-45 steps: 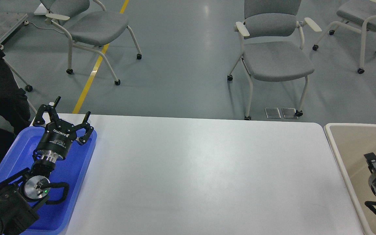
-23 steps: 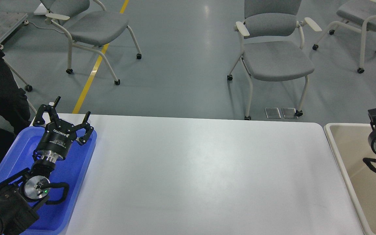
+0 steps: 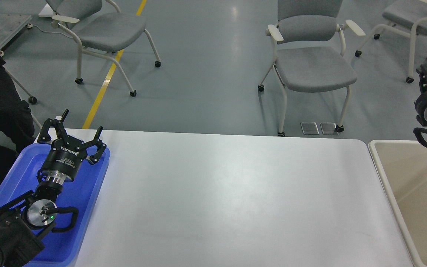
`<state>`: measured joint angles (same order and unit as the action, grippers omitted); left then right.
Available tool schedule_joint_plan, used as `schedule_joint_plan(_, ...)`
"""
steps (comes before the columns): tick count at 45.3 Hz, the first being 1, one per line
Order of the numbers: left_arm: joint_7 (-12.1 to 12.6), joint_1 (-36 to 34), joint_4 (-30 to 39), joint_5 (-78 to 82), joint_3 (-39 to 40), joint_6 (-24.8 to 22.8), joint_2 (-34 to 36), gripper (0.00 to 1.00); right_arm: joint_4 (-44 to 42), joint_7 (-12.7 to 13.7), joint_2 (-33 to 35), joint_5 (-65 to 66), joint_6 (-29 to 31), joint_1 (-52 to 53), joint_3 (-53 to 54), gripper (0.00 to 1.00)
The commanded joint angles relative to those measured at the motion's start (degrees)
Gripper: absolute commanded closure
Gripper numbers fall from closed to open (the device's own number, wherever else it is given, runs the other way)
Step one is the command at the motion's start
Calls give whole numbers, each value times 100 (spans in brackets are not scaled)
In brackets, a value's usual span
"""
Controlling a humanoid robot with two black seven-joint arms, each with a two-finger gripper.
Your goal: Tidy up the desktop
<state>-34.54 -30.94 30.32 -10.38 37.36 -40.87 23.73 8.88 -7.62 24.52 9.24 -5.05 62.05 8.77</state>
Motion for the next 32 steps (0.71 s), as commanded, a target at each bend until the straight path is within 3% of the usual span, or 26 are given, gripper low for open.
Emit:
schedule_joint_plan(1,0,0,0,1,0,0,0,2,1352,-889,632,-1,101,167,669,0)
schedule_joint_plan(6,0,0,0,1,0,0,0,2,2396,-1320,993,104,101,36,1528,0)
schedule_joint_plan(16,0,0,0,1,0,0,0,2,3163,-1365,985,605,118,-491,2796,0)
schedule_joint_plan(24,0,0,0,1,0,0,0,2,3524,-1874,871,667,145,-966,3491,0)
schedule_joint_plan(32,0,0,0,1,0,0,0,2,3542,-1927,730,667,391,-1353,3623,0)
